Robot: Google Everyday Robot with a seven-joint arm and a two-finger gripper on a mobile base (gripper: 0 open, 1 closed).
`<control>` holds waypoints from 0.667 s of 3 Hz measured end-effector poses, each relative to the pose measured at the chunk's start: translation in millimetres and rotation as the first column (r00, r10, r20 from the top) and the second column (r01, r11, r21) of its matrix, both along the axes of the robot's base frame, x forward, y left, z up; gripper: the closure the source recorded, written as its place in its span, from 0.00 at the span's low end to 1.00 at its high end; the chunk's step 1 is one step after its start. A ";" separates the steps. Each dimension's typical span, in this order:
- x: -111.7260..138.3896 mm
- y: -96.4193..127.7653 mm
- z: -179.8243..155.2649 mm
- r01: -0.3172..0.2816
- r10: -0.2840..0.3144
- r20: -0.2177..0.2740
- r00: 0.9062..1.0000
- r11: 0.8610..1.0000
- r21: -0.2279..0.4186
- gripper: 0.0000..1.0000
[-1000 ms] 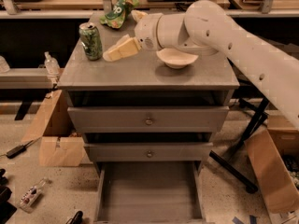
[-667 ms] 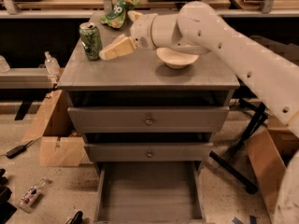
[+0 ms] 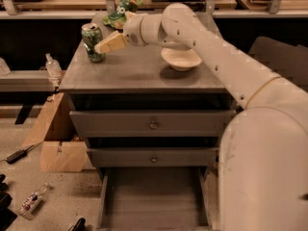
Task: Place green can into bottom drawer
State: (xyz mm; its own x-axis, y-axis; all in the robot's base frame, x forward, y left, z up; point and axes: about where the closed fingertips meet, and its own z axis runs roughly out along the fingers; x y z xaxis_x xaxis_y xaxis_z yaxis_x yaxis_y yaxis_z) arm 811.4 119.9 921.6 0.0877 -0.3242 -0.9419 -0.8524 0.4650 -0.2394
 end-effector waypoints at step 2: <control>32.6 50.9 -22.3 -0.023 0.028 -0.066 0.997 0.997 0.072 0.00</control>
Offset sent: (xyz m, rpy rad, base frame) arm 0.0389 0.0726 -0.0301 0.1305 0.1091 0.0450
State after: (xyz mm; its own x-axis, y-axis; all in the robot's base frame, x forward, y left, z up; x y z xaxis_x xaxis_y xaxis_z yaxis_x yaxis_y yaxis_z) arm 844.1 170.8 899.3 0.0309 -0.2547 -0.9665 -0.8773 0.4565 -0.1483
